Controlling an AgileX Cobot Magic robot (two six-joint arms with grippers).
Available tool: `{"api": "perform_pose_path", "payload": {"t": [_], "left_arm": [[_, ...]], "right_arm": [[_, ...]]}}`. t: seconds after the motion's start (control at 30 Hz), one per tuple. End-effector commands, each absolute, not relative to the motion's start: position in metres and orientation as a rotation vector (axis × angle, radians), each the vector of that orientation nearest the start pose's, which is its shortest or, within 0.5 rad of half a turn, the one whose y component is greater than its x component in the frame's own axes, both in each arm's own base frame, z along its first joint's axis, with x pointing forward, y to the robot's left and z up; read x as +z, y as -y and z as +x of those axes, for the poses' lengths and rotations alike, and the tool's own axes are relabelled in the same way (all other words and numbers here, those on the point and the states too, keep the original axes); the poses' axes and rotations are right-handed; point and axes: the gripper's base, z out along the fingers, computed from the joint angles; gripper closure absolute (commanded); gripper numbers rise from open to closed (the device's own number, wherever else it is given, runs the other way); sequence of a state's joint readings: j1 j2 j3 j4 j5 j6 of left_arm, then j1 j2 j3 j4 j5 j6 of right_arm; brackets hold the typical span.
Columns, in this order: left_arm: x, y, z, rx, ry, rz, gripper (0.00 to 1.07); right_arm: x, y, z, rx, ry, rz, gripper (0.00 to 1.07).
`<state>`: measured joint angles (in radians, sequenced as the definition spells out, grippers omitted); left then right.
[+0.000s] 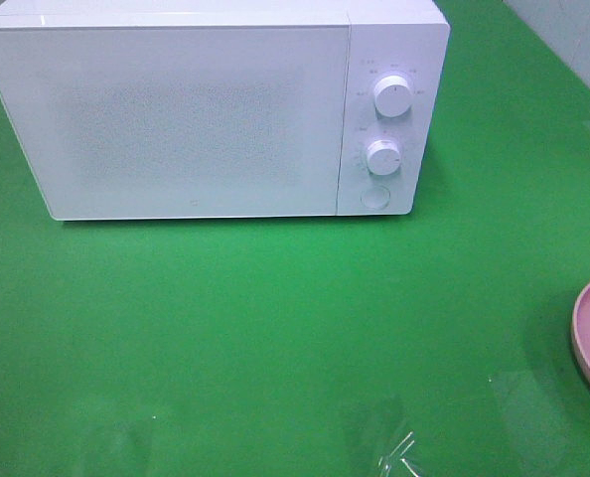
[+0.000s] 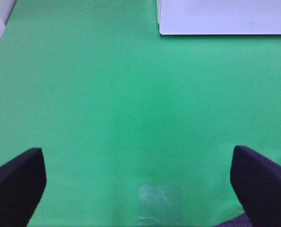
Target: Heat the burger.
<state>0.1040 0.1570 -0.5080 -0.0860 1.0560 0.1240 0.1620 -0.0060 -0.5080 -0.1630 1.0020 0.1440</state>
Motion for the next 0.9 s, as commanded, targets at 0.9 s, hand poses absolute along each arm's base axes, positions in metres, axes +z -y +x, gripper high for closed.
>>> {"api": "perform_pose_path", "payload": {"t": [0.9], "left_arm": [[0.280,0.008,-0.009,0.033,-1.988,0.022,0.09]], "right_arm": [[0.285,0.013,-0.005,0.007,-1.950,-0.018,0.31]]}}
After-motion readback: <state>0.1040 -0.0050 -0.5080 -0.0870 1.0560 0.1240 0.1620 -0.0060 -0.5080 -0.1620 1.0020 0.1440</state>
